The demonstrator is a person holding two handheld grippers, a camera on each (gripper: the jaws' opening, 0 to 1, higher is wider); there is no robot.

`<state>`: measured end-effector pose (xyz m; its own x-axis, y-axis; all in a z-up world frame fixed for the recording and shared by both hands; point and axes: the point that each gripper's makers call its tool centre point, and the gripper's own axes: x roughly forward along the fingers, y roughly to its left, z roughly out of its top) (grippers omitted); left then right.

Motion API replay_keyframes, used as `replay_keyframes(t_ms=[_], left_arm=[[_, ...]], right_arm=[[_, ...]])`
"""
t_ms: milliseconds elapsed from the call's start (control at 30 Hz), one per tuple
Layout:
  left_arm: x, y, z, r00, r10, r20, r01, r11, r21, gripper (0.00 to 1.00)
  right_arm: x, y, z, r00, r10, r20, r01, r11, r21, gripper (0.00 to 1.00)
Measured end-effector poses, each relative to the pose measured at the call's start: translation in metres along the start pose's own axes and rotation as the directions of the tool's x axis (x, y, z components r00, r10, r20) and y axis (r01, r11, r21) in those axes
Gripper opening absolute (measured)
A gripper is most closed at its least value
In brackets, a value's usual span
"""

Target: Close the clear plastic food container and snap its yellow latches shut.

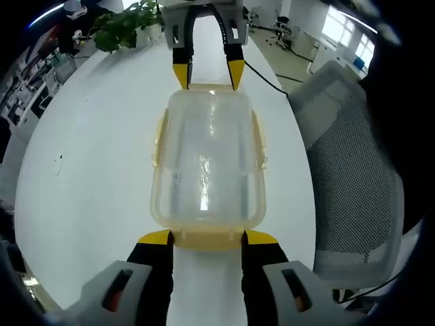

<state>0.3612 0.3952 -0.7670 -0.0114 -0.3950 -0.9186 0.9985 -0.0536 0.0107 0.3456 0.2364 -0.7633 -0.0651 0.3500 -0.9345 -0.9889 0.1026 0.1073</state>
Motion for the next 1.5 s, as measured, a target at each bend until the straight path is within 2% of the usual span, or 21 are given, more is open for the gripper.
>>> replay_keyframes(t_ms=[667, 1500], left_arm=[[0.010, 0.000, 0.022, 1.000, -0.006, -0.005, 0.006, 1.000, 0.014, 0.37], [0.021, -0.003, 0.038, 1.000, -0.018, 0.009, 0.017, 1.000, 0.017, 0.37]], right_arm=[[-0.006, 0.000, -0.024, 1.000, -0.010, 0.001, 0.010, 1.000, 0.015, 0.38], [-0.010, 0.003, -0.043, 1.000, -0.010, -0.015, 0.010, 1.000, 0.019, 0.38]])
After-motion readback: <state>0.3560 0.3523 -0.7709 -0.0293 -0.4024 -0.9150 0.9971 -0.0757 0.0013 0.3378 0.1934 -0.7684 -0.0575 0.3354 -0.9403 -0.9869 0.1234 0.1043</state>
